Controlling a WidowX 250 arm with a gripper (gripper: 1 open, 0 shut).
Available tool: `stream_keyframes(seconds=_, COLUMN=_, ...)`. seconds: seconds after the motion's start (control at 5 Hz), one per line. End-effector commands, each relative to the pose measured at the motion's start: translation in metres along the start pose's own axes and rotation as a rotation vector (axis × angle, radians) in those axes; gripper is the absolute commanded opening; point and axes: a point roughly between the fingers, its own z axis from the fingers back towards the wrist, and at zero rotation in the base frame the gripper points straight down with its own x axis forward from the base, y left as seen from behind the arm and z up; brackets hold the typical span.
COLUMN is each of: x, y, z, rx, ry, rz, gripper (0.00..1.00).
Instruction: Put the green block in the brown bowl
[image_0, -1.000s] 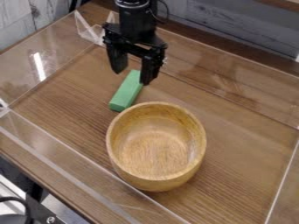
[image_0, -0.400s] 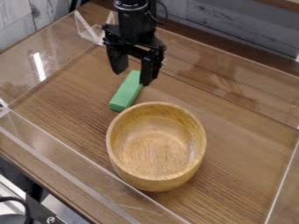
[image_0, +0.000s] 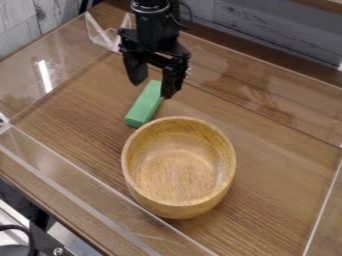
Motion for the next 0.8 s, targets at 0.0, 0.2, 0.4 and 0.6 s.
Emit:
stream_keyframes(seconds=0.0, x=0.001, y=0.007, z=0.008, rx=0.013, ry=-0.04, rz=0.007, gripper=1.0)
stream_keyframes(seconds=0.2, x=0.0, y=0.01, z=0.003, rx=0.016, ry=-0.034, rz=0.004, gripper=1.0)
stream_keyframes(seconds=0.4, x=-0.001, y=0.013, z=-0.004, rx=0.019, ry=-0.028, rz=0.002, gripper=1.0)
stream_keyframes(seconds=0.6, x=-0.001, y=0.016, z=-0.01, rx=0.023, ry=-0.026, rz=0.0, gripper=1.0)
